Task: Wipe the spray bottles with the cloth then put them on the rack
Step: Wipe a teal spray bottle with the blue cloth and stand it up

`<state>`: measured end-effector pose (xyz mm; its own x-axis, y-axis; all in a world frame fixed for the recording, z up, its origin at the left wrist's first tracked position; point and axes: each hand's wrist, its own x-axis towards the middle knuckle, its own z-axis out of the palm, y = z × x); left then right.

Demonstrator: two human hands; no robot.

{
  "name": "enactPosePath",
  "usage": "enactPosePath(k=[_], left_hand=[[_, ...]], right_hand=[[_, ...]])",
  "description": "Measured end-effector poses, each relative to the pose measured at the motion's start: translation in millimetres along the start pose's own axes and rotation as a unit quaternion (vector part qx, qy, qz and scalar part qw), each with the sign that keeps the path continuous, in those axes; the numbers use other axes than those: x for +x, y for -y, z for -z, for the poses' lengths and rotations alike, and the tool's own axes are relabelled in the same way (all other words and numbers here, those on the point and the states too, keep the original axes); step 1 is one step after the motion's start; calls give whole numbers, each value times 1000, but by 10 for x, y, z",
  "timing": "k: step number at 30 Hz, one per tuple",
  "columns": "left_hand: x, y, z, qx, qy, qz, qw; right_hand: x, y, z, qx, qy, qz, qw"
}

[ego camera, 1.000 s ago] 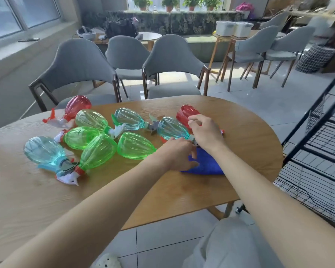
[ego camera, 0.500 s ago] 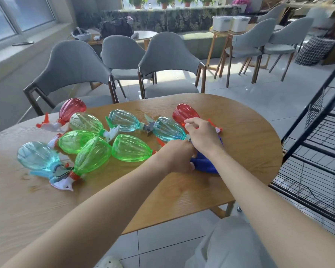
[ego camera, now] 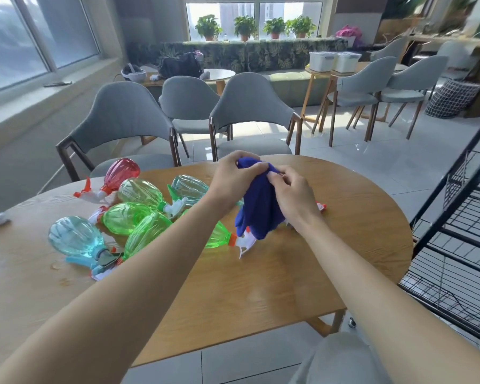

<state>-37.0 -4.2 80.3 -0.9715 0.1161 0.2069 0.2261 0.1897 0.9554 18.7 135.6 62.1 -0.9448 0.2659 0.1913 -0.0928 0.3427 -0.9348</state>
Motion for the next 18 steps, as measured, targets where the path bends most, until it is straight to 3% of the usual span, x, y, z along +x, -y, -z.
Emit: enactPosePath(k=[8,12,15,18], left_hand=[[-69,18,364,-56,-65,56,995],[-140,75,548,-74,-28,106,991],[-246,134,706,-45,14,95,994],[-305,184,881,-36,-31,74,996]], right_hand=[[-73,136,-335,155,46,-63,985],[-48,176,-559,233,16,-110,966],[-54,209,-726,292,10,-139,946],[-134,266,-887,320,28,-152,935]])
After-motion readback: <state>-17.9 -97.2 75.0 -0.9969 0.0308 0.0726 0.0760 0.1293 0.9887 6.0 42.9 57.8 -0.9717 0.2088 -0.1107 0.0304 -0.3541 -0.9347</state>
